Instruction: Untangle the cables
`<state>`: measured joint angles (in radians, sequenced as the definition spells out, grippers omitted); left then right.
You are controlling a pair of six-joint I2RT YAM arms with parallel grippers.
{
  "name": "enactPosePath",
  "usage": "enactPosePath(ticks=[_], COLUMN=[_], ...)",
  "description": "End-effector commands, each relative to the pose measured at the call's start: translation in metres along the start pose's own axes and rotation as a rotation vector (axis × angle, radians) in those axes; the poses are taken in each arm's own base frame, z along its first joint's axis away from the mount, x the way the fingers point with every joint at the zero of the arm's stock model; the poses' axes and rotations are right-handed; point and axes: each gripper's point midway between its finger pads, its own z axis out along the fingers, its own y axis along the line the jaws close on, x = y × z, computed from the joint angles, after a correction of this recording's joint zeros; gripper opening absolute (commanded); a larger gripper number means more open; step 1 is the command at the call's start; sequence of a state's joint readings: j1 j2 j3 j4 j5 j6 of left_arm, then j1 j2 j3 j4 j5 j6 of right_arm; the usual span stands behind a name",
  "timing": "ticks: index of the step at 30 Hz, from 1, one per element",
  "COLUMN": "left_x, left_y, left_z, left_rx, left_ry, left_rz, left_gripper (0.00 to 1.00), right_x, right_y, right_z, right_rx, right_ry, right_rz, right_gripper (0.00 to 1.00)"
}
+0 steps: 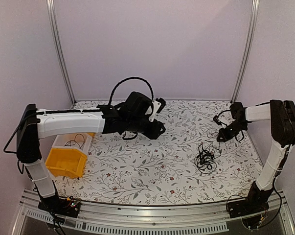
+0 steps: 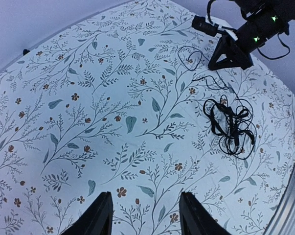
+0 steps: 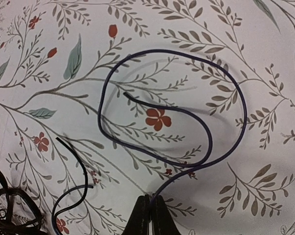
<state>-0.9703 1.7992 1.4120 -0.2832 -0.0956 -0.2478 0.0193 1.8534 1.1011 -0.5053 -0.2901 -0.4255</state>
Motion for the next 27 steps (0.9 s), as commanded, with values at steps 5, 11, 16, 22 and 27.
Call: enactPosePath(ticks=[5, 11, 16, 22, 27], left_x=[-0.042, -0.064, -0.072, -0.073, -0.074], left_y=[-0.034, -0.059, -0.063, -0.063, -0.060], left_z=[0.014, 0.033, 0.037, 0.046, 0.058], left_rx=[0.101, 0.225, 0.256, 0.257, 0.247], left_ry=[-0.173, -0.232, -0.271, -0.301, -0.342], left_rz=[-0.032, -0.114, -0.130, -0.131, -0.141], left_gripper=[0.50, 0.55, 0.56, 0.57, 0.56], right_x=[-0.045, -0.069, -0.082, -0.089, -0.089], right_y=[0.029, 0.102, 0.146, 0.183, 0.200], right_z=[-0.071, -0.126, -0.147, -0.159, -0.165], right_rx=[-0.019, -0.145, -0.192, -0.259, -0.313], right_ry=[-0.193, -0.308, -0.348, -0.365, -0.366], right_rz=[-0.184, -0.368, -0.476, -0.536, -0.557], right_gripper=[0.00, 0.00, 0.00, 0.00, 0.00])
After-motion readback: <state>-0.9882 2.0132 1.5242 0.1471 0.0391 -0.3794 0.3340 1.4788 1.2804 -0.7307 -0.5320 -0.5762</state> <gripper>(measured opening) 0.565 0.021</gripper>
